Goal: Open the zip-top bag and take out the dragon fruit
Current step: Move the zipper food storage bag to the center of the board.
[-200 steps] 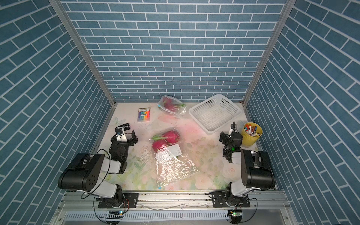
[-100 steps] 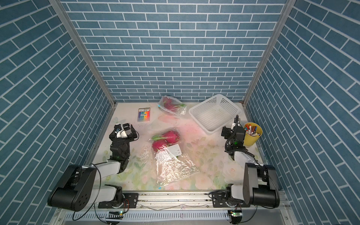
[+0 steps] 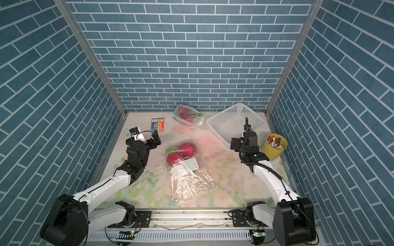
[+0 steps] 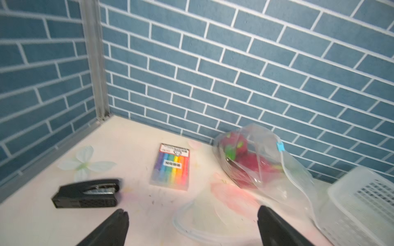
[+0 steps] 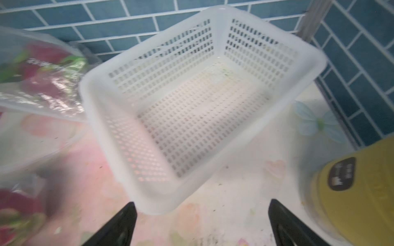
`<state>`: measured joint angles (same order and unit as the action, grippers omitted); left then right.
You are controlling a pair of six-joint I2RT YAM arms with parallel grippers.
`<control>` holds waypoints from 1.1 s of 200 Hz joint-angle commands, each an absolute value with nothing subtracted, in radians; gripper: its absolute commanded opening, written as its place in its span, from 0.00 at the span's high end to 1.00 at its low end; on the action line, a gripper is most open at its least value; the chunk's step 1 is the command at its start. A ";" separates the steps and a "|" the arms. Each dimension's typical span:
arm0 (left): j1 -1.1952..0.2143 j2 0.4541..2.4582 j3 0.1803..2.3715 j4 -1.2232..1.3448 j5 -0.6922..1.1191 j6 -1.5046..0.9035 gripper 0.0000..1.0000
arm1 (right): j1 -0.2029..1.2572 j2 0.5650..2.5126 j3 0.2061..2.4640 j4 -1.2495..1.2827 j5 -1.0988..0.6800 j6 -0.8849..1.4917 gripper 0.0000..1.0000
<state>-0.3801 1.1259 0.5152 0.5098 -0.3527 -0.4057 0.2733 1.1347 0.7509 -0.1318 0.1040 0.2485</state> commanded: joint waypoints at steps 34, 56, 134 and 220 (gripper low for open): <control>-0.386 0.984 0.426 0.217 0.045 -0.626 0.00 | 0.525 1.116 0.741 -0.208 0.118 0.423 0.05; -0.419 0.923 0.373 0.162 0.170 -0.657 0.00 | 0.592 1.167 0.757 -0.189 0.137 0.435 0.05; -0.573 0.811 0.174 0.155 0.252 -0.803 0.08 | 0.653 1.204 0.784 -0.179 0.195 0.479 0.05; -0.621 1.115 0.197 0.656 0.309 -0.893 0.70 | 0.681 1.220 0.817 -0.267 0.154 0.427 0.10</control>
